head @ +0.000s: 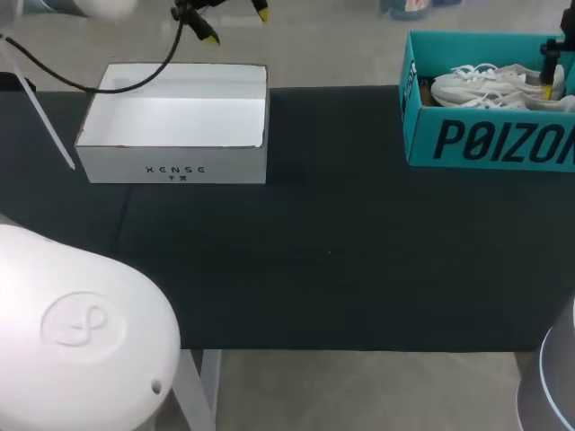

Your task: Take the shoe out of the shoebox, open the shoe tongue, remove and reinsert the insole, then place the shoe into the shoebox

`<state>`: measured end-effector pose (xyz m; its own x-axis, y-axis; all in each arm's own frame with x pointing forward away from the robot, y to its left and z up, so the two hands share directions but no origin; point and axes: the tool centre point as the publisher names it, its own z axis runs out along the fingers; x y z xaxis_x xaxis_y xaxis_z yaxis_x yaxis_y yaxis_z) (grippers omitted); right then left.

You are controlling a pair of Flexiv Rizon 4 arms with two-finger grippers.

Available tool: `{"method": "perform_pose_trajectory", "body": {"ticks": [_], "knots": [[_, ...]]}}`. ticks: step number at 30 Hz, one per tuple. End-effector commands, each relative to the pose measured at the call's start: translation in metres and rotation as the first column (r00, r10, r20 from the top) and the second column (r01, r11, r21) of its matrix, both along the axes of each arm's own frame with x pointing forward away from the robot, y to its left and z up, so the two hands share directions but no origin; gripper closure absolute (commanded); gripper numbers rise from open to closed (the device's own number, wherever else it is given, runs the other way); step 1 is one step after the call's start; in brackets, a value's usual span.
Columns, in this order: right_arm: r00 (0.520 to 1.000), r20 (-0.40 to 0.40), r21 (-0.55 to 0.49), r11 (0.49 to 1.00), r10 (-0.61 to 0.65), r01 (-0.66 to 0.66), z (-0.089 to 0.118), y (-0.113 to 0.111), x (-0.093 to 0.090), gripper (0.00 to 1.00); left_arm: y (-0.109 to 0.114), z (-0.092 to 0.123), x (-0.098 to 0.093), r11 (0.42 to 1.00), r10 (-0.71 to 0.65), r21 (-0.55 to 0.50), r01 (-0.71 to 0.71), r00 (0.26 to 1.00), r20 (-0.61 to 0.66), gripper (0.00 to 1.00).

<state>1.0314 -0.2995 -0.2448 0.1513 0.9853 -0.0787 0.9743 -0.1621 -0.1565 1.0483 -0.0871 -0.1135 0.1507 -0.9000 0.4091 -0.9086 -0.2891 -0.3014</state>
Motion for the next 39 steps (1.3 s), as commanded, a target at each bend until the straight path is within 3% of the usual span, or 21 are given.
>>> {"method": "perform_pose_trajectory", "body": {"ticks": [1, 11, 15, 18, 21, 29, 33, 39], "knots": [[0.982, 0.189, -0.049, 0.999, 0.004, 0.005, 0.017, 0.004, -0.038, 0.0, 0.007, 0.006, -0.005, 0.984, 0.095, 0.16, -0.083, 0.993, -0.068, 0.0], [0.976, 0.216, -0.025, 1.0, -0.011, 0.017, 0.023, 0.007, -0.063, 0.0, 0.033, -0.017, 0.012, 0.963, 0.262, 0.105, -0.247, 0.952, -0.16, 0.0], [0.976, 0.216, -0.025, 1.0, -0.011, 0.017, 0.023, 0.007, -0.063, 0.0, 0.036, -0.026, 0.003, 0.992, 0.123, -0.005, -0.127, 0.971, -0.203, 0.0], [0.976, 0.216, -0.025, 1.0, -0.011, 0.017, 0.023, 0.007, -0.063, 0.0, 0.039, -0.033, -0.008, 1.0, -0.007, -0.016, 0.002, 0.959, -0.283, 0.0], [0.976, 0.216, -0.025, 1.0, -0.011, 0.017, 0.023, 0.007, -0.063, 0.0, 0.04, -0.037, -0.023, 0.991, -0.126, 0.009, 0.136, 0.94, -0.316, 0.0], [0.985, 0.171, -0.033, 0.999, 0.026, -0.02, 0.01, 0.019, -0.077, 0.0, 0.044, -0.048, -0.063, 0.935, -0.273, 0.102, 0.34, 0.872, -0.407, 0.0], [0.991, 0.125, -0.058, 0.998, 0.039, -0.032, 0.002, 0.022, -0.085, 0.0, 0.046, -0.054, -0.074, 0.911, -0.246, 0.223, 0.346, 0.892, -0.378, 0.0], [0.995, 0.097, -0.068, 0.997, 0.035, -0.028, -0.004, 0.019, -0.093, 0.0, 0.044, -0.064, -0.085, 0.907, -0.242, 0.265, 0.328, 0.919, -0.31, 0.0]]}}
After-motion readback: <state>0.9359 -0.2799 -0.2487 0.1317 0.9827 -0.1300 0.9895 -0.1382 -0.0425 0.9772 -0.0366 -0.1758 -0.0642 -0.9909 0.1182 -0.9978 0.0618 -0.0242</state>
